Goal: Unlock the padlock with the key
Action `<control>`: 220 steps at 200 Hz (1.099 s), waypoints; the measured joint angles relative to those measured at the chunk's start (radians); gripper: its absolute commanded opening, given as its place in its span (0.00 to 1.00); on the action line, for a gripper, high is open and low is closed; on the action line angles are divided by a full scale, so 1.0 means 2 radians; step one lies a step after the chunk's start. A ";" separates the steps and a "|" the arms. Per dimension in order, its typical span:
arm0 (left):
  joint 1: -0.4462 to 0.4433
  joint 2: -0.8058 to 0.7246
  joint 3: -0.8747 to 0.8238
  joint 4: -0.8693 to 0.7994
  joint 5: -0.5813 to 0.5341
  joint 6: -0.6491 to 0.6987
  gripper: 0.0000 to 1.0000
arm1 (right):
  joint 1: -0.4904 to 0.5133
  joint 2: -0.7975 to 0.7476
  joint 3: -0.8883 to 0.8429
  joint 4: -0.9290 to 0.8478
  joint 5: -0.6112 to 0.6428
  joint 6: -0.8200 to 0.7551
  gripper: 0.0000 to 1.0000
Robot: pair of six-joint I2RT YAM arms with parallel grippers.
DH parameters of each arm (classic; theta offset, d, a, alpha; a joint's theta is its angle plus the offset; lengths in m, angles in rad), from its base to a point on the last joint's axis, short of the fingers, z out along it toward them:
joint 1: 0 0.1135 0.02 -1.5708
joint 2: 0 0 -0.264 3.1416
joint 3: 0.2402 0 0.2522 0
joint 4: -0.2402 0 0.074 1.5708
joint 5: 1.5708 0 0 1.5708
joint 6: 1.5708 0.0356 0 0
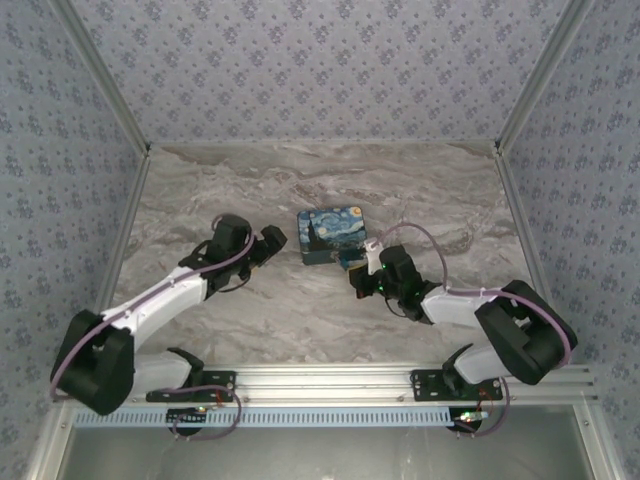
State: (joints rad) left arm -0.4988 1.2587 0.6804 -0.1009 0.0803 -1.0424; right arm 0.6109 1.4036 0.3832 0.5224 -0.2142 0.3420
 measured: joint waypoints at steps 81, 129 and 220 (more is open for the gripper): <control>0.001 0.143 0.089 0.056 0.064 0.061 0.99 | -0.047 0.021 -0.017 0.039 -0.060 0.111 0.00; 0.001 0.186 0.091 0.062 0.067 0.068 0.97 | -0.070 0.026 -0.019 0.041 -0.076 0.133 0.00; -0.002 0.185 0.052 0.087 0.066 0.068 0.97 | -0.080 0.051 -0.019 0.040 -0.098 0.147 0.00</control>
State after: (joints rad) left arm -0.5030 1.6279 0.7845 0.0723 0.2131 -0.9062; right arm 0.4519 1.5055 0.3447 0.6033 -0.4099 0.6361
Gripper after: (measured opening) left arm 0.966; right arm 0.065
